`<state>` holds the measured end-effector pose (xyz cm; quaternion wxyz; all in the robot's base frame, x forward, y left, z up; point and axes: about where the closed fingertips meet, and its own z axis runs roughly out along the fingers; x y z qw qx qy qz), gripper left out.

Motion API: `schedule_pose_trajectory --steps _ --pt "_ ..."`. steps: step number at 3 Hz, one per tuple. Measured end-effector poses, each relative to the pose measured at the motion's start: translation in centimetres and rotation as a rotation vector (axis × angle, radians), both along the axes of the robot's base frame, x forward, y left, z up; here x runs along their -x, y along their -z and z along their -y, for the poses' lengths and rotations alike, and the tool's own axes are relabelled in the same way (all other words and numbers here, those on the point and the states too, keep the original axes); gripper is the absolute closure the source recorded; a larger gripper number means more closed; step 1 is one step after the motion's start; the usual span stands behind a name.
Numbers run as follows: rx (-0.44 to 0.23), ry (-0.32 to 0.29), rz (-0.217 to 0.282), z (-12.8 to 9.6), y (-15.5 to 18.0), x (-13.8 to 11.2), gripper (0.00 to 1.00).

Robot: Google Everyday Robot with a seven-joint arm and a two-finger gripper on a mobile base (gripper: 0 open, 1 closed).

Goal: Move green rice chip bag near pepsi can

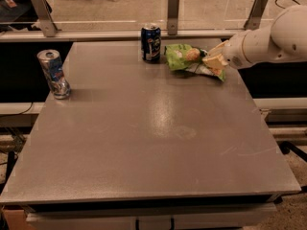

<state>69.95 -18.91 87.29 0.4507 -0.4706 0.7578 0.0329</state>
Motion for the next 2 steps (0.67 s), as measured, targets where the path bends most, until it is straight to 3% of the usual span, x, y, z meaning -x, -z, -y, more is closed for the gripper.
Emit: schedule_pose_trajectory --steps 2 --pt "-0.019 -0.008 0.026 -1.8 -0.46 -2.26 0.36"
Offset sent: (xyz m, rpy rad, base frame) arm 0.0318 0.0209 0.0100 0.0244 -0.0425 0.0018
